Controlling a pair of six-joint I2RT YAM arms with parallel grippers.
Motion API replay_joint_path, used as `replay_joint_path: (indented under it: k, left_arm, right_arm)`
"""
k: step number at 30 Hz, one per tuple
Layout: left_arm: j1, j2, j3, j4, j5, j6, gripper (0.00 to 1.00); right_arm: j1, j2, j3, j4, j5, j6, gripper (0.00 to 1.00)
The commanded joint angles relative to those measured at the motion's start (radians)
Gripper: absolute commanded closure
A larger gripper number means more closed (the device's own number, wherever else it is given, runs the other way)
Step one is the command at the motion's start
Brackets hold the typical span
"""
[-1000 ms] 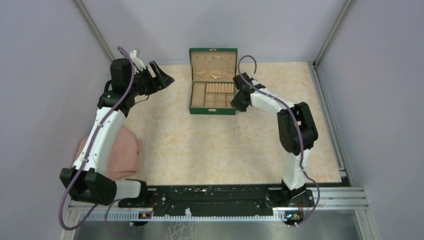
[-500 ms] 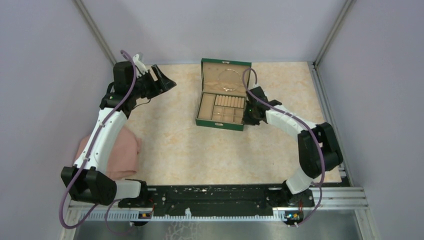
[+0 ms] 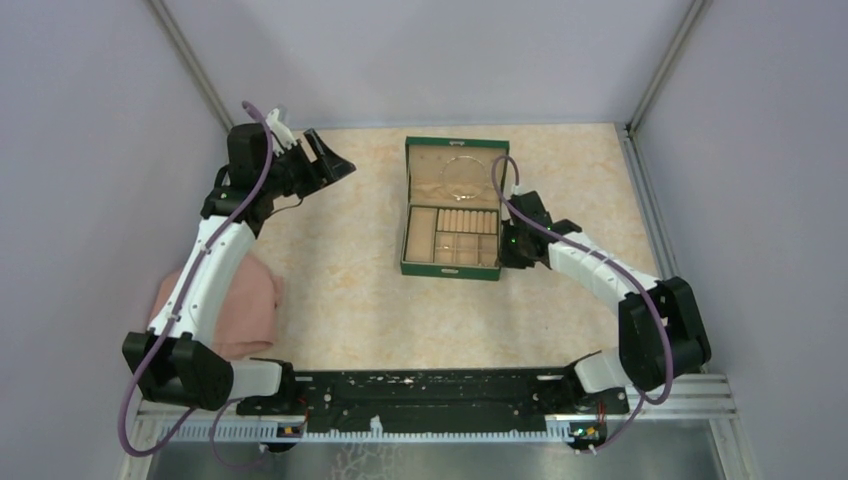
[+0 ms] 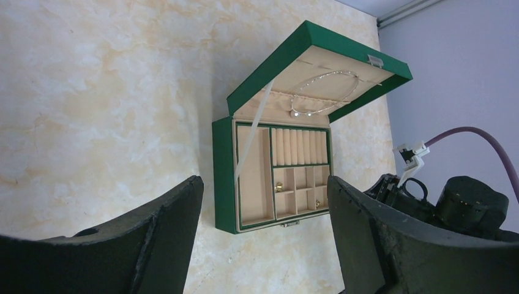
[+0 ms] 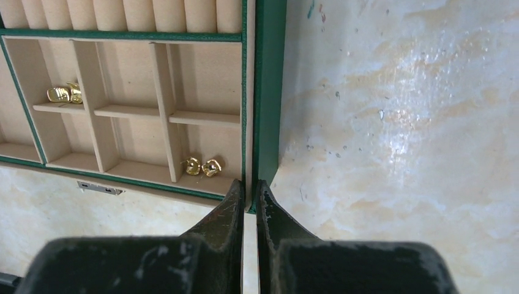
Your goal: Organize the mixed jewelry
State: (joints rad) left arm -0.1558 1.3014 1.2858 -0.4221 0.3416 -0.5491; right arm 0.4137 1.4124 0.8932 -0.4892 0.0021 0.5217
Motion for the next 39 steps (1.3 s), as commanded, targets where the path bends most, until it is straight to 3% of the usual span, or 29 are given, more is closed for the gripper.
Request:
replay_joint_path:
  k: [1, 6, 12, 15, 23, 29, 39]
  left_arm:
    - [-0.008, 0.006, -0.015, 0.033, 0.028, -0.016, 0.20]
    - [-0.016, 0.015, -0.014, 0.043, 0.030, -0.024, 0.20]
    - [-0.026, 0.025, -0.014, 0.047, 0.032, -0.026, 0.20]
    - [-0.030, 0.027, -0.014, 0.049, 0.032, -0.026, 0.20]
    - [-0.031, 0.031, -0.005, 0.051, 0.025, -0.020, 0.20]
    - [-0.035, 0.048, 0.005, 0.042, 0.026, -0.016, 0.20]
    - [-0.051, 0.066, 0.038, 0.033, 0.012, -0.004, 0.19]
  right_arm:
    - [-0.006, -0.084, -0.030, 0.016, -0.019, -0.036, 1.00]
    - [-0.006, -0.113, -0.058, 0.018, -0.025, -0.034, 0.98]
    - [-0.006, -0.150, -0.035, 0.007, -0.012, -0.035, 0.71]
    - [-0.006, -0.156, -0.007, -0.010, -0.005, -0.040, 0.63]
    - [-0.020, -0.164, 0.114, -0.060, 0.035, -0.072, 0.55]
    - [-0.139, -0.147, 0.248, -0.049, -0.040, -0.078, 0.52]
    - [-0.292, 0.079, 0.555, 0.028, -0.171, -0.023, 0.48]
